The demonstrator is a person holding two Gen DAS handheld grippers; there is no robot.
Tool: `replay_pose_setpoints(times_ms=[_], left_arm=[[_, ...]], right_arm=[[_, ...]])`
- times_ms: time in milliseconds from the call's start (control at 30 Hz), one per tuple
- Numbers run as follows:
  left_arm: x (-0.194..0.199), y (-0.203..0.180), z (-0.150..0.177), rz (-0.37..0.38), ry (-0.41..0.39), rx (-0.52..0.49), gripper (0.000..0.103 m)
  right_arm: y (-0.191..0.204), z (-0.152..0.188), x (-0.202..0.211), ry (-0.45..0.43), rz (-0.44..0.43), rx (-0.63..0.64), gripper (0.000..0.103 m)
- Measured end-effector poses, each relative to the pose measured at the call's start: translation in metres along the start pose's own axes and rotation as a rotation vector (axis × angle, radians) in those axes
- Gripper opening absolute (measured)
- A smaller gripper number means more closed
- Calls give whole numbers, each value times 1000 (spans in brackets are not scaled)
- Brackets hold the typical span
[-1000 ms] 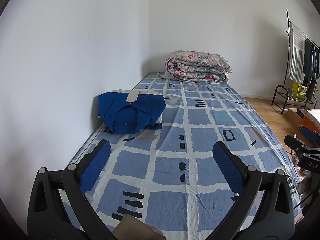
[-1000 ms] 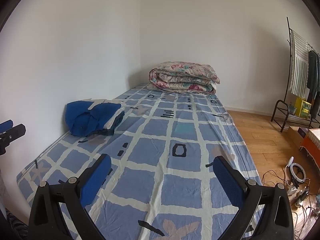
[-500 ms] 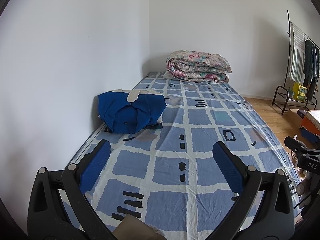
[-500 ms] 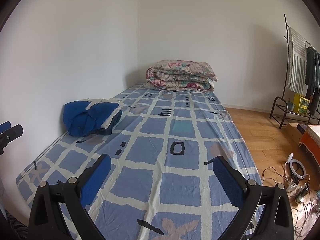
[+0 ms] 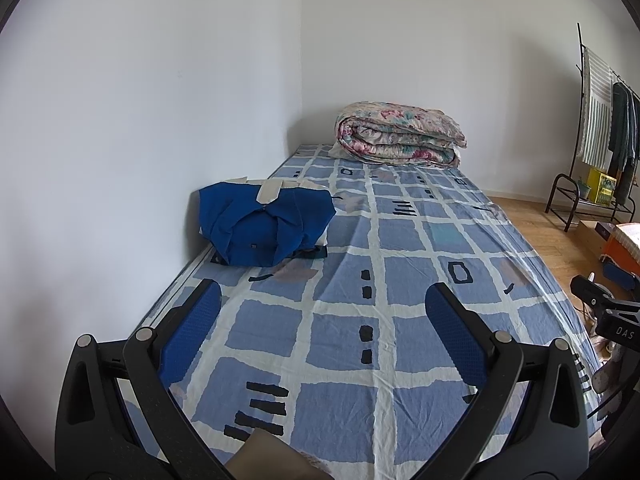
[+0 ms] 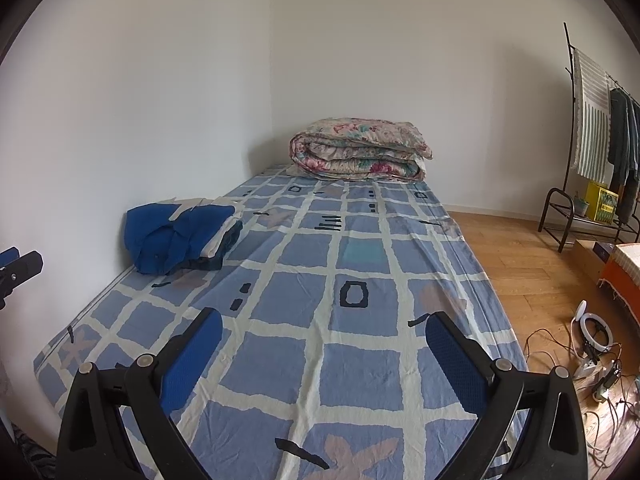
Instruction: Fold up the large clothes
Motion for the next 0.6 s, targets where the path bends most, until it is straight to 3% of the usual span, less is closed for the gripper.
replay_pose_setpoints(times_ms=[600], left_arm=[[-1, 1, -1, -1, 0, 0, 103]], right_arm=[[2, 4, -5, 16, -4, -33, 103]])
Point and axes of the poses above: each gripper's, at about its wrist camera, not at the fingertips, and x roughly against the way its jaws point, y to its left, z to its underside, the point moved 1 cm from there along -x, roughly the way its jaws point, and after that the axes turned 14 degrees about -z, right-handed, at the moved point
